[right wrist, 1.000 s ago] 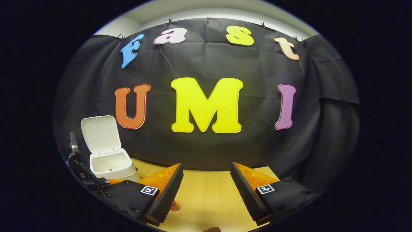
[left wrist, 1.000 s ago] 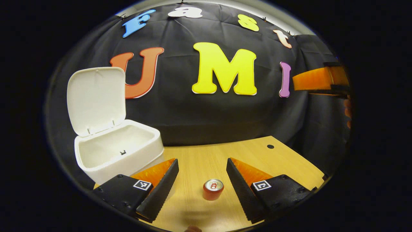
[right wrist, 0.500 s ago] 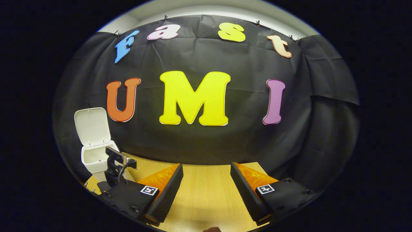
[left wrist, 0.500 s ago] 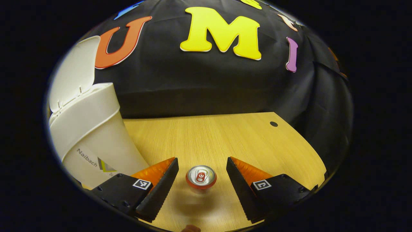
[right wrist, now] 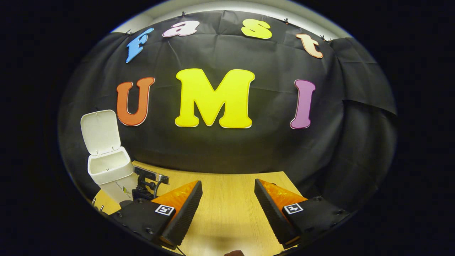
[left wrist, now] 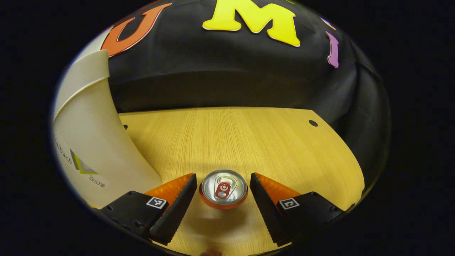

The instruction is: Press the lid of the desktop garbage bin to open it, pick up the crumpled paper on the desktop and throw it into the bin, then pick up the pop can on the desktop and drop it into the bin, and finally close the garbage bin lid.

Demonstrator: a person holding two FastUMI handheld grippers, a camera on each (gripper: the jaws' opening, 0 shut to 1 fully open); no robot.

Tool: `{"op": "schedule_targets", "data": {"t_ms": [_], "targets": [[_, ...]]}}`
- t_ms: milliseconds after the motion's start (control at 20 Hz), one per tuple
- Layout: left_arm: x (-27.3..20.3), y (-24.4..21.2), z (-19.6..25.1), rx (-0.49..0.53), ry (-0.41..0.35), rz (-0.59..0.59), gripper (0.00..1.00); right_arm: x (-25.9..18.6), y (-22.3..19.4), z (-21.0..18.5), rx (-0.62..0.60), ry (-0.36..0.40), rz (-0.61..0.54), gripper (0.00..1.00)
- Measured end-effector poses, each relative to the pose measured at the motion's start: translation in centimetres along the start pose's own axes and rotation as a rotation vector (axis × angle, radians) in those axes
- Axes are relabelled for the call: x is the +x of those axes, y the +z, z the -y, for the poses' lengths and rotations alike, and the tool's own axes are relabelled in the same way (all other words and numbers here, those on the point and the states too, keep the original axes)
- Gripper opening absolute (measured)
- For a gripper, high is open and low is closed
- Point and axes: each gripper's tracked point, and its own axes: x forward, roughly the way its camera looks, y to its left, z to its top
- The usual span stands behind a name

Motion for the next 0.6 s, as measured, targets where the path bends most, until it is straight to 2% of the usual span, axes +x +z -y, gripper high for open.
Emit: {"op": "schedule_targets", "data": {"t_ms": [350,400,600], "targets": [[1.2,-1.0,0.2,-0.004,-0.001,-0.040,0.98,-0.3,-0.7,0.5,-0.004,-0.016,-0.017,0.95],[1.1,-1.2,0.4,0.003,-0.008,-0.047,0.87,-0.3,-0.9,0.6,-0.001,-0.018,-0.020,0.95],[0.3,-0.3,0.3,0.007,-0.008,-0.013,0.85,-0.3,-1.4,0.6,0.012,-0.014,-0.033,0.95]]}}
